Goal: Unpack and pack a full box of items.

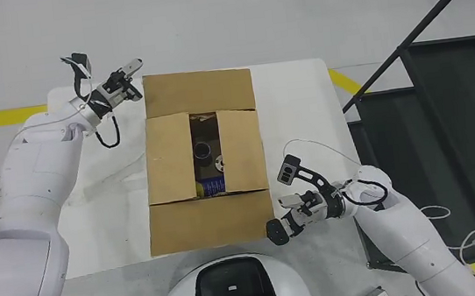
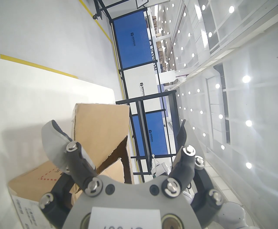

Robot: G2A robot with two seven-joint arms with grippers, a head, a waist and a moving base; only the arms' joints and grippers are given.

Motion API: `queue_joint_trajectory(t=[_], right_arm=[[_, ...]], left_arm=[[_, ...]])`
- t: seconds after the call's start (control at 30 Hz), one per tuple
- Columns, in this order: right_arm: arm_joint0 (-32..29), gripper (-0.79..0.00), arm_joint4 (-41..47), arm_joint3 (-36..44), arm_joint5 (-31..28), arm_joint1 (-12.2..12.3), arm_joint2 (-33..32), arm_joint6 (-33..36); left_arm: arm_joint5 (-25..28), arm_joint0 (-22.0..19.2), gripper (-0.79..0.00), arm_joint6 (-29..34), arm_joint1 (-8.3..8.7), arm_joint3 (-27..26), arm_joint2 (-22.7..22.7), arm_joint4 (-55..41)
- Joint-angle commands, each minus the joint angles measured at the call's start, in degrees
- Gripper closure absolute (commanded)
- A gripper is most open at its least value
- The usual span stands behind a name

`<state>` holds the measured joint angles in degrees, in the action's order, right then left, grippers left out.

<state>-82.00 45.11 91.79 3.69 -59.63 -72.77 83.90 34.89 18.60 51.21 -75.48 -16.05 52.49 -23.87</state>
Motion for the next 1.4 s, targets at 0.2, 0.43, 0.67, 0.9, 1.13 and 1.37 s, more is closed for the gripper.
queue_joint_trajectory(t=[0.2,0.43,0.67,0.9,1.13,1.37], right_arm=[[-0.13,-0.785,-0.15,0.3,0.13,-0.02,0.18,-0.72],[-1.92,-0.785,-0.82,1.64,-1.8,0.48,-3.7,-7.71],[-5.9,-0.785,-7.06,1.24,-4.88,1.33,-8.6,-15.2],[-9.18,-0.785,-11.0,-0.25,-4.43,1.74,-9.15,-17.86],[-10.48,-0.785,-17.32,-0.41,-3.94,1.69,-5.75,-20.9],[-8.84,-0.785,-11.76,0.17,-4.28,0.37,1.84,-18.72]], left_arm=[[-0.12,0.18,-0.785,-0.36,0.02,-0.12,-0.03,0.19],[-0.51,2.93,-0.785,-10.71,1.68,-4.49,-0.59,9.18],[-2.35,6.54,-0.785,-15.05,2.03,-9.56,-0.49,12.03],[-3.5,6.39,-0.785,-15.39,0.17,-11.09,-1.39,10.79],[-2.38,4.74,-0.785,-13.11,-1.37,-9.31,-0.99,7.34],[0.26,4.28,-0.785,-7.69,-1.33,-7.82,1.49,2.45]])
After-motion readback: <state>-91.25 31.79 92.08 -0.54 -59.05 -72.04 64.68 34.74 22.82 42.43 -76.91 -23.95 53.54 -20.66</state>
